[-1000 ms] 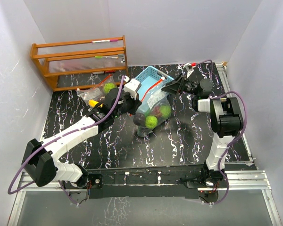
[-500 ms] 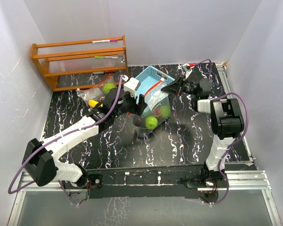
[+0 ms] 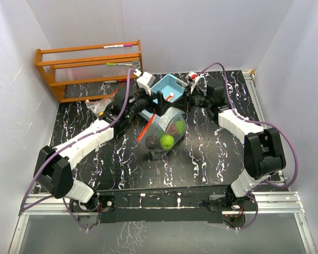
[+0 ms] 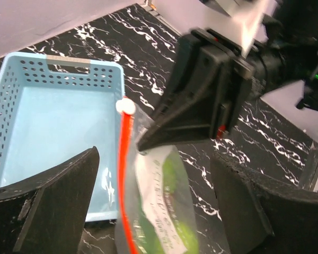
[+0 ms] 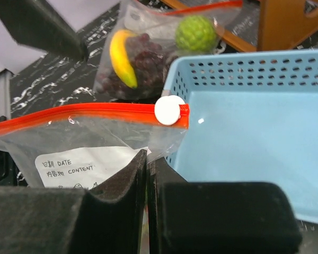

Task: Open the zip-top bag and remove the fake food
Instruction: Adjust the zipper food storage bag at the center of the board, then unzip the zipper food storage bag at the center of the board.

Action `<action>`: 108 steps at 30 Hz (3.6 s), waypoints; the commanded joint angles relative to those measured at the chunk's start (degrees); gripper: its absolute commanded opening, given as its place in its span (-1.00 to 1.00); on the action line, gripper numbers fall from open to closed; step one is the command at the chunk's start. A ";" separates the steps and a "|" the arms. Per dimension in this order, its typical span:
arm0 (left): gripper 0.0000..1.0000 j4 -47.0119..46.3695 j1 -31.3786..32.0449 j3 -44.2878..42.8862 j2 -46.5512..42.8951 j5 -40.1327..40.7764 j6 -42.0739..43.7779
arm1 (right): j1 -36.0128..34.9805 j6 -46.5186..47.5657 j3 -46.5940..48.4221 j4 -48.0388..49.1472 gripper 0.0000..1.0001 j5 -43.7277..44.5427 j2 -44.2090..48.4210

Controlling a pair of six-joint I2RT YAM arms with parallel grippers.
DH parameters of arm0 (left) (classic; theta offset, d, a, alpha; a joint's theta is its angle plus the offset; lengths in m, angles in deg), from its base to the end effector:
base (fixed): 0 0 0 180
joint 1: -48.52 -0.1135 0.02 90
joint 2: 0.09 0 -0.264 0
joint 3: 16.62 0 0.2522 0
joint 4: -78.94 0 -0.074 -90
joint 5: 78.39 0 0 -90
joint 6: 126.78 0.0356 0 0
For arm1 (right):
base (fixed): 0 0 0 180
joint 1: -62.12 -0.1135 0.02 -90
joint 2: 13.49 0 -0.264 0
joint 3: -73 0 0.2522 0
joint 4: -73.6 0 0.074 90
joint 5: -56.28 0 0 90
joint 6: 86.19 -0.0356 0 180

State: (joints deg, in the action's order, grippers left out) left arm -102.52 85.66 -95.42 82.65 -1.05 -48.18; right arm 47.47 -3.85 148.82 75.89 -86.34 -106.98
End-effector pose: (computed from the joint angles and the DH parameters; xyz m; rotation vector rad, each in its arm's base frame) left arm 0.2718 -0.2157 0.3533 0.5444 1.5869 -0.8254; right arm 0.3494 0.1206 0.2751 -0.7654 1.7077 1.1077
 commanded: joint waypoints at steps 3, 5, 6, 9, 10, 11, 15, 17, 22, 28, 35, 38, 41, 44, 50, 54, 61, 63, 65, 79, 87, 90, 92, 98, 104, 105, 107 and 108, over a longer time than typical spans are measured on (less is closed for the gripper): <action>0.48 -7.22 -5.50 -1.98 2.62 -12.88 -5.94 | -2.64 7.97 -0.84 -7.89 -0.85 8.09 5.38; 0.34 -7.22 -5.66 -2.45 3.18 -13.48 -6.47 | -2.79 8.43 -1.12 -8.41 -0.85 8.67 6.48; 0.29 -7.57 -5.83 -2.58 3.54 -13.78 -7.16 | -2.83 8.64 -1.29 -8.54 -0.85 8.94 7.14; 0.19 -9.84 -6.96 -2.56 4.78 -15.91 -10.26 | -3.22 9.29 -1.90 -8.58 -0.85 9.03 9.15; 0.16 -11.18 -7.46 -2.37 5.25 -17.63 -11.65 | -3.31 9.47 -2.02 -8.58 -0.85 9.02 9.61; 0.13 -12.93 -7.92 -2.07 5.72 -18.92 -13.02 | -3.42 9.55 -1.97 -8.70 -0.85 8.98 9.90; 0.04 -18.77 -8.60 -1.34 7.34 -22.10 -18.01 | -3.58 9.86 -1.86 -9.44 -0.85 8.70 10.02; 0.00 -19.60 -8.60 -1.70 8.54 -23.24 -19.05 | -3.82 9.86 -1.78 -9.62 -0.85 8.66 10.08; -0.02 -22.96 -8.67 -0.55 9.72 -23.56 -20.92 | -4.11 10.14 -1.21 -10.76 -0.85 7.87 10.17; -0.05 -25.00 -8.67 -1.07 11.59 -23.85 -22.51 | -4.57 10.42 -1.07 -11.19 -0.85 7.09 11.00; -0.11 -23.95 -8.67 -2.08 13.11 -23.72 -22.47 | -4.68 10.56 -1.05 -11.59 -0.85 7.01 11.74; -0.20 -25.63 -8.67 -1.85 13.36 -24.44 -23.61 | -4.66 10.55 -0.98 -11.57 -0.85 7.01 11.75; -0.32 -26.87 -8.69 -1.85 13.56 -25.18 -24.72 | -4.65 10.56 -0.81 -11.65 -0.85 6.71 11.39; -0.49 -27.67 -8.71 -1.86 13.80 -25.80 -25.48 | -4.65 10.56 -0.67 -11.58 -0.85 6.49 11.06; -0.51 -29.37 -8.67 -2.48 15.34 -27.21 -27.21 | -4.73 10.45 -0.63 -11.57 -0.85 6.65 10.66; -0.35 -29.94 -8.67 -1.78 15.81 -27.26 -27.29 | -4.76 10.39 -0.71 -11.57 -0.85 6.95 10.75; -0.43 -30.13 -8.67 -1.10 15.48 -27.16 -27.27 | -4.69 10.26 -0.63 -11.57 -0.85 6.96 10.72; -0.55 -29.93 -8.67 -1.27 15.30 -27.07 -27.30 | -4.71 10.21 -0.63 -11.62 -0.85 6.92 10.64; -0.68 -29.80 -8.67 -1.30 15.13 -26.93 -27.40 | -4.74 10.20 -0.68 -11.59 -0.85 6.96 10.66; -1.00 -27.93 -8.69 -1.08 13.15 -27.77 -26.63 | -4.64 8.40 -1.07 -10.86 -0.85 13.21 10.71; -1.00 -20.89 -8.76 0.59 6.92 -27.71 -22.46 | -1.87 2.30 -1.88 -6.12 -0.85 19.39 10.78; -1.00 -18.89 -8.76 1.94 4.69 -26.14 -20.45 | -0.15 0.24 -3.25 -3.23 -0.85 17.07 11.99; -1.00 -17.57 -8.76 2.64 4.47 -24.93 -19.23 | 0.23 0.13 -3.60 -2.62 -0.85 14.21 12.75; -1.00 -18.90 -8.87 2.64 5.94 -25.98 -19.36 | 0.23 1.53 -3.52 -2.87 -0.17 0.92 14.09; -1.00 -17.66 -9.40 -1.41 8.49 -32.21 -16.46 | 0.16 4.94 -3.23 -5.38 0.22 -0.47 16.83; -1.00 -17.65 -9.64 -2.30 9.21 -34.22 -16.50 | 0.20 5.16 -3.07 -5.35 0.23 -1.15 16.81; -1.00 -18.17 -10.04 -4.04 10.80 -38.67 -17.35 | 0.16 5.77 -2.09 -5.62 0.23 -3.41 15.89; -1.00 -18.74 -10.15 -4.79 11.46 -40.72 -17.79 | 0.22 7.04 -1.56 -6.13 0.23 -5.36 15.14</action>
State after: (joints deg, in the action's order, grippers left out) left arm -119.79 76.35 -95.86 92.77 -32.42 -66.19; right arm 47.62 -0.20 145.08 69.03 -86.23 -91.53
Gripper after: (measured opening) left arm 0.108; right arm 0.613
